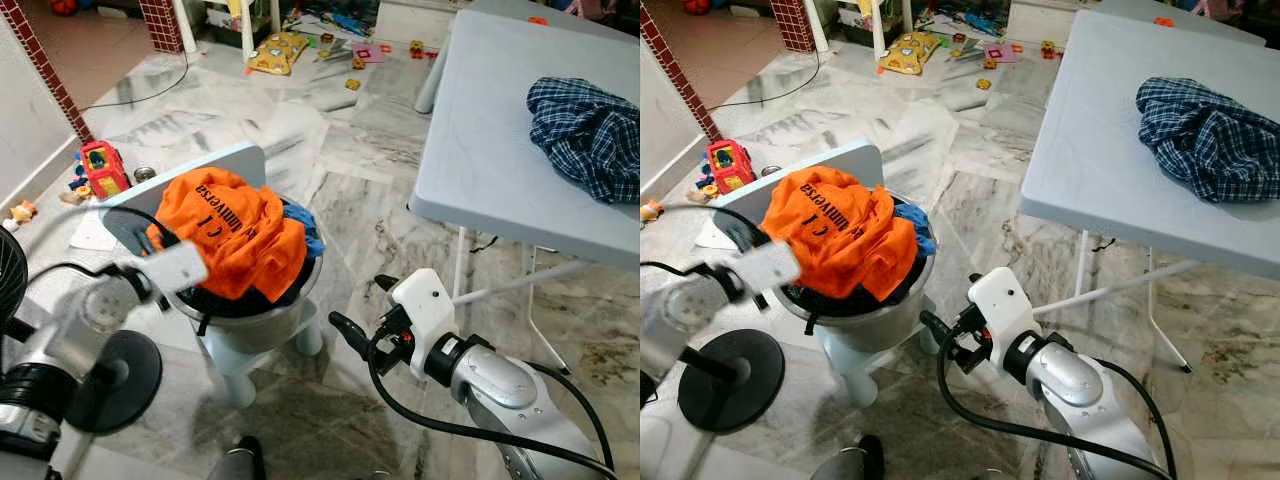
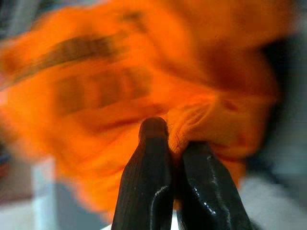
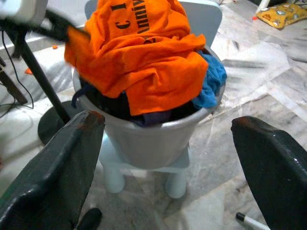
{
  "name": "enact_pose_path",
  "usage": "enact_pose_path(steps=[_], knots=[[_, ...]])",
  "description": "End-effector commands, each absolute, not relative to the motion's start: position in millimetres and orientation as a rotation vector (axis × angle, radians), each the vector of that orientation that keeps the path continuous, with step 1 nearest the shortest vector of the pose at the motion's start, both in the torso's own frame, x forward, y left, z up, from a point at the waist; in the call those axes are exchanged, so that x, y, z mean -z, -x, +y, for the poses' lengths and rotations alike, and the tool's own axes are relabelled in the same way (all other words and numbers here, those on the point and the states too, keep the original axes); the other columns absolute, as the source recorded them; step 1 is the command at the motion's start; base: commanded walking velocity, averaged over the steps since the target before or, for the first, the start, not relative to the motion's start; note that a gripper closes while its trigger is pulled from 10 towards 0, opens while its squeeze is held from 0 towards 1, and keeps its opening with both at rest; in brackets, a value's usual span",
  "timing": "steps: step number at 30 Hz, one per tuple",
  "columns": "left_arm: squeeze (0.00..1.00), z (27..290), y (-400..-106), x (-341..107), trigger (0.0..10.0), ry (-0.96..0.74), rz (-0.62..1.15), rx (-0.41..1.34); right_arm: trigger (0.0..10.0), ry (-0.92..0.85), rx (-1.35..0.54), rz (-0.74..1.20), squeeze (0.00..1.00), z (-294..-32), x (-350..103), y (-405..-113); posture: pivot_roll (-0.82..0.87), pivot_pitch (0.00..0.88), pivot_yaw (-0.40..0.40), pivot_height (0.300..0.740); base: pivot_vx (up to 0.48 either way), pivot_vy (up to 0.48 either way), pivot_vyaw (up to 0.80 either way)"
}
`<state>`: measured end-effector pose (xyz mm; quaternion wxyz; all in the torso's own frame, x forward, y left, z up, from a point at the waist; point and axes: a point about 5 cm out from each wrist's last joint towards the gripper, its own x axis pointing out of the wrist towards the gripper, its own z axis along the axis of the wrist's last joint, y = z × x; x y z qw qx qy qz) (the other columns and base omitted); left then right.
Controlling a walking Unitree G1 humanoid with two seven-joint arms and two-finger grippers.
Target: Hang hanger
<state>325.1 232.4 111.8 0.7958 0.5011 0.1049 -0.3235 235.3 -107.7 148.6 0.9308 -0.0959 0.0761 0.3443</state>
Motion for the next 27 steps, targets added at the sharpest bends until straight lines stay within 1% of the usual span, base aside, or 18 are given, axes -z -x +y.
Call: enact_pose_path(steps=[1, 2, 3, 4, 6, 7, 8, 9, 12, 13, 15, 16, 18, 21, 22, 23, 25, 27], knots=[[0.00, 228, -317, -100, 0.0, -1.035, 0.282, 0.796, 10.0, 0.200, -0.707, 0.155, 0.00, -109, -149, -232, -0.20, 0.188, -0.017, 0.740, 0.000, 0.000, 0.00], [0.00, 223, -320, -103, 0.0, -1.006, 0.240, 0.773, 10.0, 0.201, -0.707, 0.156, 0.00, -108, -148, -231, -0.20, 0.189, -0.017, 0.740, 0.000, 0.000, 0.00], [0.00, 223, -320, -103, 0.0, -1.006, 0.240, 0.773, 10.0, 0.201, -0.707, 0.156, 0.00, -108, -148, -231, -0.20, 0.189, -0.017, 0.740, 0.000, 0.000, 0.00], [0.00, 220, -325, -110, 0.0, -0.966, 0.183, 0.726, 10.0, 0.202, -0.708, 0.156, 0.00, -108, -148, -231, -0.20, 0.188, -0.018, 0.740, 0.000, 0.000, 0.00], [0.00, 218, -328, -117, 0.0, -0.923, 0.134, 0.679, 10.0, 0.202, -0.709, 0.157, 0.00, -107, -148, -231, -0.20, 0.187, -0.018, 0.740, 0.000, 0.000, 0.00], [0.00, 221, -331, -125, 0.0, -0.898, 0.088, 0.613, 10.0, 0.202, -0.710, 0.157, 0.00, -107, -148, -232, -0.20, 0.187, -0.018, 0.740, 0.000, 0.000, 0.00], [0.00, 222, -332, -128, 0.0, -0.887, 0.071, 0.585, 10.0, 0.202, -0.711, 0.157, 0.00, -106, -147, -232, -0.19, 0.184, -0.021, 0.740, 0.000, 0.000, 0.00], [0.00, 226, -330, -135, 0.0, -0.838, 0.034, 0.532, 10.0, 0.203, -0.713, 0.158, 0.00, -106, -146, -232, -0.19, 0.184, -0.023, 0.740, 0.000, 0.000, 0.00], [0.00, 231, -327, -141, 0.0, -0.789, 0.013, 0.479, 10.0, 0.201, -0.714, 0.160, 0.00, -106, -146, -233, -0.19, 0.183, -0.024, 0.740, 0.000, 0.000, 0.00], [0.00, 237, -324, -144, 0.0, -0.760, -0.002, 0.412, 10.0, 0.195, -0.714, 0.156, 0.00, -106, -146, -234, -0.17, 0.183, -0.026, 0.740, 0.000, 0.000, 0.00], [0.00, 243, -321, -147, 0.0, -0.737, -0.017, 0.341, 10.0, 0.180, -0.712, 0.147, 0.00, -106, -146, -234, -0.17, 0.182, -0.026, 0.740, 0.000, 0.000, 0.00], [0.00, 247, -318, -147, 0.0, -0.688, -0.024, 0.285, 10.0, 0.163, -0.707, 0.141, 0.00, -105, -147, -235, -0.16, 0.180, -0.025, 0.740, 0.000, 0.000, 0.00], [0.00, 249, -312, -144, 0.0, -0.571, -0.026, 0.196, 10.0, 0.135, -0.692, 0.125, 0.00, -105, -149, -238, -0.15, 0.173, -0.024, 0.740, 0.000, 0.000, 0.00], [0.00, 245, -293, -131, 0.0, -0.325, 0.010, 0.058, 10.0, 0.099, -0.652, 0.097, 0.00, -106, -152, -244, -0.12, 0.157, -0.022, 0.740, 0.000, 0.000, 0.00], [0.00, 245, -293, -131, 0.0, -0.325, 0.010, 0.058, 10.0, 0.099, -0.652, 0.097, 0.00, -106, -152, -244, -0.12, 0.157, -0.022, 0.740, 0.000, 0.000, 0.00], [0.00, 241, -281, -124, 0.0, -0.256, 0.036, 0.002, 10.0, 0.077, -0.622, 0.085, 0.00, -106, -153, -250, -0.10, 0.150, -0.024, 0.740, 0.000, 0.000, 0.00], [0.00, 239, -277, -122, 0.0, -0.248, 0.039, -0.014, 10.0, 0.068, -0.609, 0.081, 0.00, -107, -153, -253, -0.10, 0.149, -0.024, 0.740, 0.000, 0.000, 0.00], [0.00, 229, -271, -122, 0.0, -0.239, 0.028, -0.011, 10.0, 0.057, -0.590, 0.076, 0.00, -106, -152, -259, -0.09, 0.147, -0.025, 0.740, 0.000, 0.000, 0.00]])
